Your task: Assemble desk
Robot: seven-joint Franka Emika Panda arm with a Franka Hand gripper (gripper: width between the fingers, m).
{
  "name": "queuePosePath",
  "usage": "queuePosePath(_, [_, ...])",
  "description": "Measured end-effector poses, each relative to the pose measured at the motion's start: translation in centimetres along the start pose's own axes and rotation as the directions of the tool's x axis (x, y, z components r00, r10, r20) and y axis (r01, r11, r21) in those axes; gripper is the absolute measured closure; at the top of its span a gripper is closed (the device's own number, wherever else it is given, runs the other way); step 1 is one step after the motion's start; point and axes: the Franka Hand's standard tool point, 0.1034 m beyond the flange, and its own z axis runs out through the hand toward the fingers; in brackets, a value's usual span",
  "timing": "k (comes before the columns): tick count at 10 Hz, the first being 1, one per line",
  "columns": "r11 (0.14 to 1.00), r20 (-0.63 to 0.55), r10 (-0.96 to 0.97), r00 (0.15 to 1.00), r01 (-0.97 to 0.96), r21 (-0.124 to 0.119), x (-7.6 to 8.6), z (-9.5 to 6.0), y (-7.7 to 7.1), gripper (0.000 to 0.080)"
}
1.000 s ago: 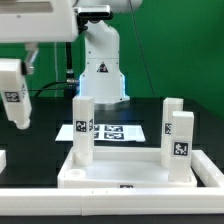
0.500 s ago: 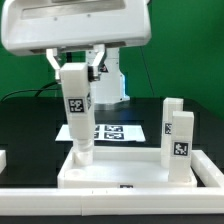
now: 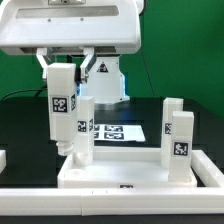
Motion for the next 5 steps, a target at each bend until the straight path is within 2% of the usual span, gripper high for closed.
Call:
queuePosePath(3, [1.0, -0.01, -0.015, 1.0, 0.015, -0.013, -2.6, 1.6, -1.6, 0.0512])
queuePosePath(5, [0.999, -0.004, -0.021, 1.0, 0.02, -0.028, -3.6, 2.4, -1.1, 0.0512])
